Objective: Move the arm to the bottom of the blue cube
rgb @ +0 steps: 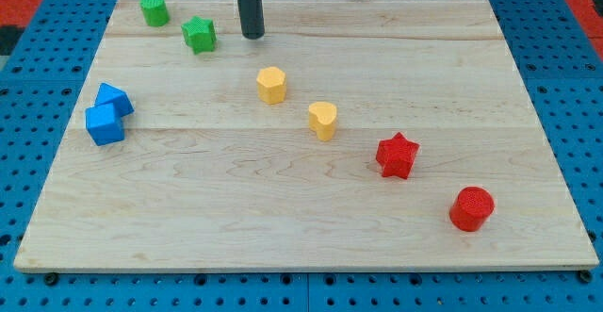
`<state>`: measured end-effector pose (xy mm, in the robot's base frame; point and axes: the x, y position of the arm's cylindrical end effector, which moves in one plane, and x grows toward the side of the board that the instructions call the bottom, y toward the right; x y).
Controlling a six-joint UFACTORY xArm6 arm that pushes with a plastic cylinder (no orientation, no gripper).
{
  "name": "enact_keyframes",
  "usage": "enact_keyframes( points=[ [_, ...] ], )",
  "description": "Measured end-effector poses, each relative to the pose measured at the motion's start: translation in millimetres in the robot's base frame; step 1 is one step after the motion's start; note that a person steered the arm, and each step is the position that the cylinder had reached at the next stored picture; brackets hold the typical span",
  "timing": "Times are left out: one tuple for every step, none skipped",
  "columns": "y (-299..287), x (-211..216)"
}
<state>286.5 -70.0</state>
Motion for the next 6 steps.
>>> enact_keyframes(
  points=[
    [0,37],
    [0,80],
    [-4,127],
    [-10,168],
    [-26,202],
    [-51,229]
  ],
)
